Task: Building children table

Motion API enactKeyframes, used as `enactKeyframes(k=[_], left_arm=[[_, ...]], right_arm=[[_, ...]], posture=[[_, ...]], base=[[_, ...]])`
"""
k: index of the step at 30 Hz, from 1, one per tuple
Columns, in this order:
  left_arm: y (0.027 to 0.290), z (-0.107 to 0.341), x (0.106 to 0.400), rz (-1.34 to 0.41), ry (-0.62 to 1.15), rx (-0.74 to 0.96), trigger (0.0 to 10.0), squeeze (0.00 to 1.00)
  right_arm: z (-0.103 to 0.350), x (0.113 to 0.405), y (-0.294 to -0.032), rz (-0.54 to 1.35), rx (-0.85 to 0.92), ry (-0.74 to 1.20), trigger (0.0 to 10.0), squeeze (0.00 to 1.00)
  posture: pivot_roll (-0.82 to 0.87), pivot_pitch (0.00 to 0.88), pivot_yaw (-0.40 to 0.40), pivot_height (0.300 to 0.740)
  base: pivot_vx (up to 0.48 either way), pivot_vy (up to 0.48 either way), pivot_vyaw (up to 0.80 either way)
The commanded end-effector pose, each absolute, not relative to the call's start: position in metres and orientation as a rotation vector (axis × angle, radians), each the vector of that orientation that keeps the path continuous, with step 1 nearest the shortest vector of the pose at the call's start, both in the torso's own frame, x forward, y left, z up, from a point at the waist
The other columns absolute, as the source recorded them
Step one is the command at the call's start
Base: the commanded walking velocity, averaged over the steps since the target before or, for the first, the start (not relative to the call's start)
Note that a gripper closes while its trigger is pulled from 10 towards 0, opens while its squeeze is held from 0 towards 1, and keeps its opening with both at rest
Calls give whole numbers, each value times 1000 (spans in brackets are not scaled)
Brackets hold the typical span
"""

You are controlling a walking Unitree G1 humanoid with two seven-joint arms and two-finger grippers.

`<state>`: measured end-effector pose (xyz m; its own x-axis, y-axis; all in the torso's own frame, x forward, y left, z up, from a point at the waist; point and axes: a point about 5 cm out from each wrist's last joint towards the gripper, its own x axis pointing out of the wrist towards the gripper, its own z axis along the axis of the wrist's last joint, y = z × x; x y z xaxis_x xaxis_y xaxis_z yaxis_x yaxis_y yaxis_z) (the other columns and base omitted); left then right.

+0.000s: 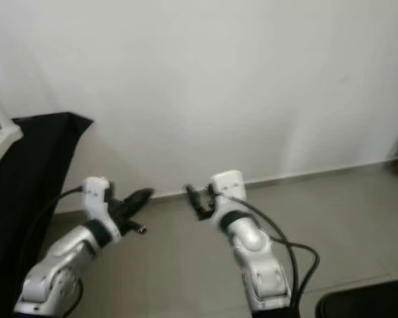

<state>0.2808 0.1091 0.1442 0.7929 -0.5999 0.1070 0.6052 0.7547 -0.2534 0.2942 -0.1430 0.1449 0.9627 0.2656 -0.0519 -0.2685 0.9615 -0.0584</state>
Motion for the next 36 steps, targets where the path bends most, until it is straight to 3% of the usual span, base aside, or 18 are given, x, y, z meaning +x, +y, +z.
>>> enactKeyframes(k=[1, 8, 20, 28, 36], left_arm=[[119, 141, 282, -625, -6, -273, 10000, 0], [118, 140, 281, -631, -4, -275, 10000, 0], [118, 140, 280, -636, -3, -273, 10000, 0], [118, 141, 281, -638, -4, -274, 10000, 0], [117, 141, 282, -639, -6, -272, 10000, 0]], right_arm=[[146, 294, -130, 319, -42, 32, 10000, 0], [145, 293, -129, 340, -62, 31, 10000, 0], [145, 291, -125, 378, -90, 25, 10000, 0], [144, 292, -123, 412, -58, 38, 10000, 0], [144, 292, -121, 446, -87, 30, 10000, 0]], posture=[[-147, 0, 14, 740], [-145, 0, 14, 740], [-143, 0, 12, 740], [-145, 0, 17, 740], [-144, 0, 13, 740]], base=[[337, 0, 0], [338, 0, 0], [337, 0, 776], [336, 0, 230], [337, 0, 763]])
